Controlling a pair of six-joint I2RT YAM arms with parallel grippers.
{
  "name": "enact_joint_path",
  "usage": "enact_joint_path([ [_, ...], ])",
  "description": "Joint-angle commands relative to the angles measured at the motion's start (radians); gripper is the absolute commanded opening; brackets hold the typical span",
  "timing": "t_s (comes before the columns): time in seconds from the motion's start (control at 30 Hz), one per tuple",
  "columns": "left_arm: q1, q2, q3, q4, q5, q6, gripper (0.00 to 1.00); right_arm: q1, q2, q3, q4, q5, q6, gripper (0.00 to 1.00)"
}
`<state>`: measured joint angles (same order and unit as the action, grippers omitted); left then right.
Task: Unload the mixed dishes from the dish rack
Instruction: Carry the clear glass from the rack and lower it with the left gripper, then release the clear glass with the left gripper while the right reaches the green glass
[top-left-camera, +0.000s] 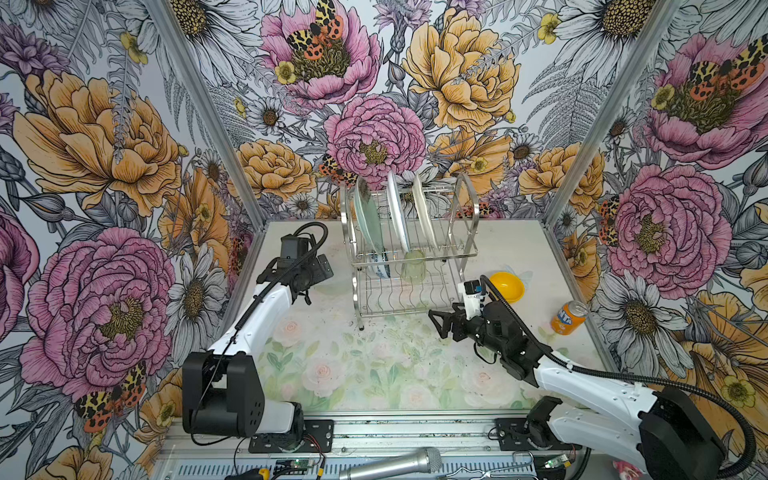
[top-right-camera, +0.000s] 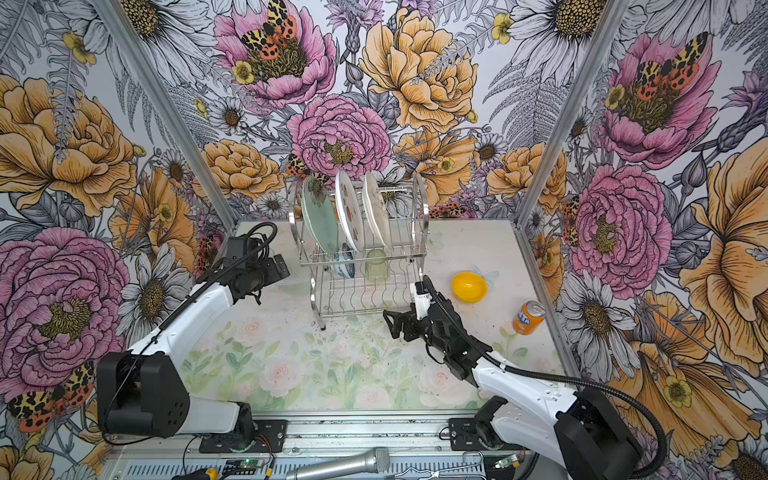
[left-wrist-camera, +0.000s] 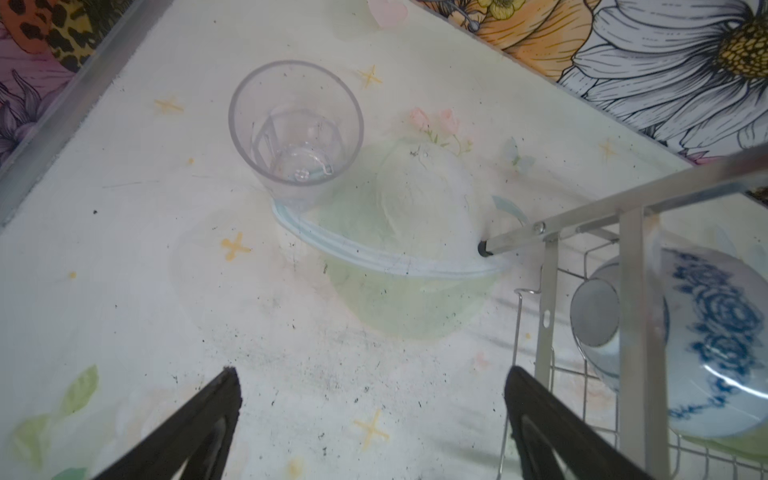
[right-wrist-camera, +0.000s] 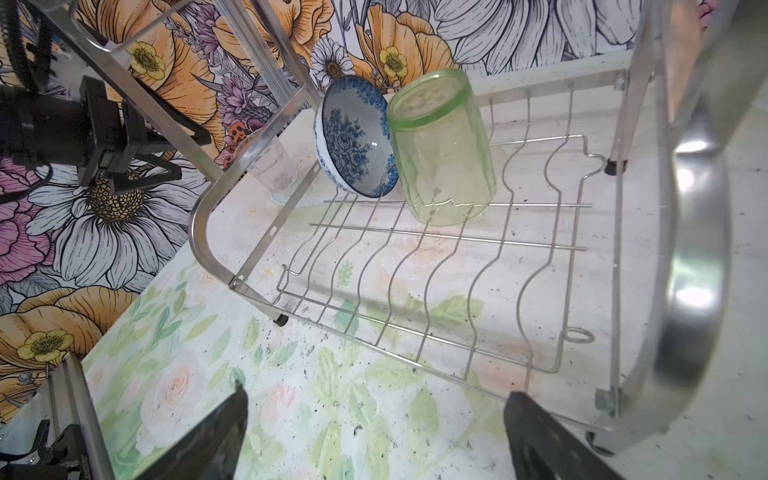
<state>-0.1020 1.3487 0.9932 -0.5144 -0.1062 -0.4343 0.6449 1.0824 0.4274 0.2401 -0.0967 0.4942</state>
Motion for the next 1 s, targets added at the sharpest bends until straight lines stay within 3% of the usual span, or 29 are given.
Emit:
enact_joint_path([
  [0.0,-0.021,-0.096,-0.137,0.209,0.036,-0.080,0.99,0.009,0.057,0.062,0.075,0.064,0.014,0.97],
  [0.23,-0.065,-0.232,-0.320,0.347,0.072,-0.129,0.99,0.043,0.189,0.134,0.150,0.166,0.005,0.98],
  [0.4,-0.139,-0.336,-0.412,0.342,0.033,-0.095,0.99,0.084,0.263,0.169,0.179,0.268,-0.034,0.99],
  [0.57,-0.157,-0.488,-0.523,0.376,-0.001,-0.099,0.99,0.108,0.348,0.208,0.210,0.375,-0.073,1.00],
  [0.77,-0.154,-0.644,-0.591,0.387,-0.051,-0.077,0.99,0.111,0.473,0.186,0.454,0.421,-0.109,1.00],
  [0.97,-0.139,-0.673,-0.611,0.407,-0.045,-0.058,0.99,0.111,0.612,0.238,0.583,0.443,-0.152,1.00],
])
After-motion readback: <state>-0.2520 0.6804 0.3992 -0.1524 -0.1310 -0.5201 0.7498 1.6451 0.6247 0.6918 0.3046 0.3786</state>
